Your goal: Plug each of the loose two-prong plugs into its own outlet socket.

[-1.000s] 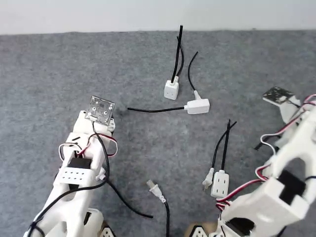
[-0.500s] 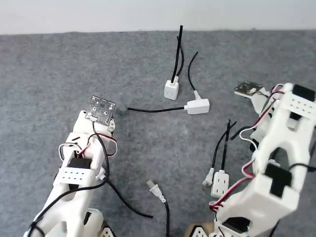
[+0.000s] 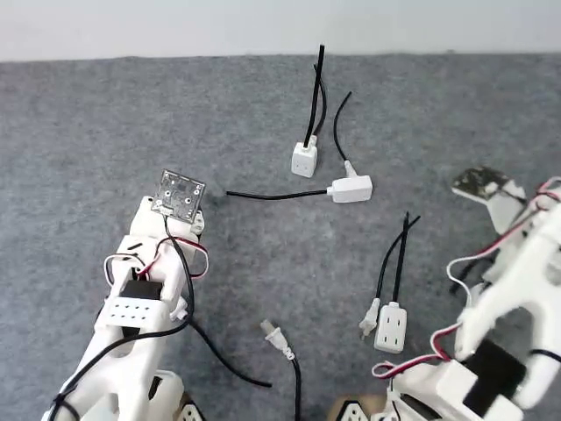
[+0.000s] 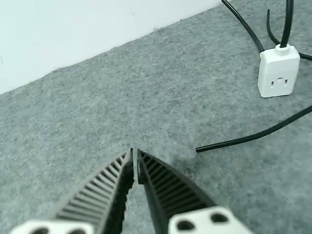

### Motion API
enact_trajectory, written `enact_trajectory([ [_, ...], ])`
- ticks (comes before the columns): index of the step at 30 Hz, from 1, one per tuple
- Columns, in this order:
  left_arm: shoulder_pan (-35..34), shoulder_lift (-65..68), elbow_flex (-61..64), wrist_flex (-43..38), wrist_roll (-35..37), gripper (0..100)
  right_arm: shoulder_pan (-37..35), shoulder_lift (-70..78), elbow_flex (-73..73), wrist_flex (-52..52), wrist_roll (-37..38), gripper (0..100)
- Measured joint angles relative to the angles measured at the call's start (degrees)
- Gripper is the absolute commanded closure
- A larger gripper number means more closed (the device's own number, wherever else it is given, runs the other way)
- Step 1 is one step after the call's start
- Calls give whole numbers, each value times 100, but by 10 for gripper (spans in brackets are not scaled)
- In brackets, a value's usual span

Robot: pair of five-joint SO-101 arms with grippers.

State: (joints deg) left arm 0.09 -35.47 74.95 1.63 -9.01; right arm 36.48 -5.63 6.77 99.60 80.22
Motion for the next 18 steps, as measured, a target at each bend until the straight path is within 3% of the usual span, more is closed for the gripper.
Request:
enact_trajectory([
  [18,0,0,0,0,0,987,651,2198,448,-1451,158,990],
])
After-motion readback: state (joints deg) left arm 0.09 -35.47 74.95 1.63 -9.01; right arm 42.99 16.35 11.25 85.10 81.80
